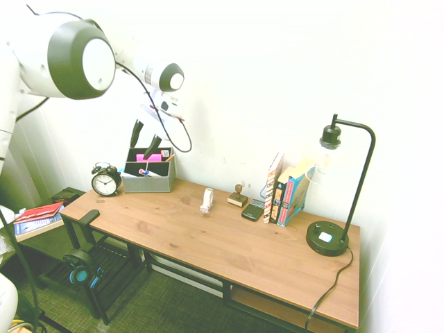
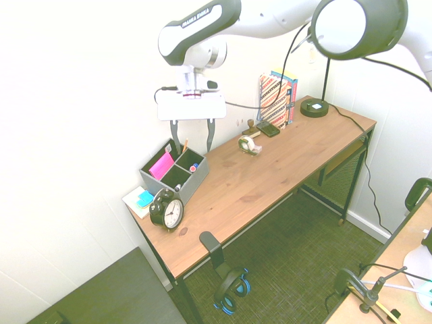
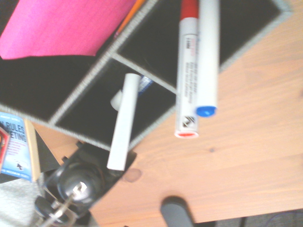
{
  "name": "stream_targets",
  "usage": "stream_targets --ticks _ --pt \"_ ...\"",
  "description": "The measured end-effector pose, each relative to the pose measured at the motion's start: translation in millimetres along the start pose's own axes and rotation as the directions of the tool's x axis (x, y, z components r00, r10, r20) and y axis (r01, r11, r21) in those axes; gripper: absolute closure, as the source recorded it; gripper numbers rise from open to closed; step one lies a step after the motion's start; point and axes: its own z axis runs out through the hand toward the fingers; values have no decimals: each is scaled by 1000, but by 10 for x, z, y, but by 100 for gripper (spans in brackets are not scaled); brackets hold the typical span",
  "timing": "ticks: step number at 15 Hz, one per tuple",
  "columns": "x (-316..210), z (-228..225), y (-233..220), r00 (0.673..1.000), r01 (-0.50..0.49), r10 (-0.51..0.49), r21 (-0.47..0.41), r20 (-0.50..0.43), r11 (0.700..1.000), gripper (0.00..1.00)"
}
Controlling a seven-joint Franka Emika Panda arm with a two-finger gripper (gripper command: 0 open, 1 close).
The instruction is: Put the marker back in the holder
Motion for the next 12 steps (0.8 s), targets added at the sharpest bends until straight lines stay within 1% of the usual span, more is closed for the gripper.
stream_targets --ticks 2,5,7,10,12 --pt "-33 -268 289 993 53 -51 15 -105 998 0" --pt "-79 -660 728 963 140 -119 72 -243 988 0" --pt "-107 -848 1009 932 203 -154 119 -328 972 0" --pt "-5 -978 1400 874 286 -170 201 -455 937 0" --pt "127 -920 1677 835 333 -184 210 -519 920 0"
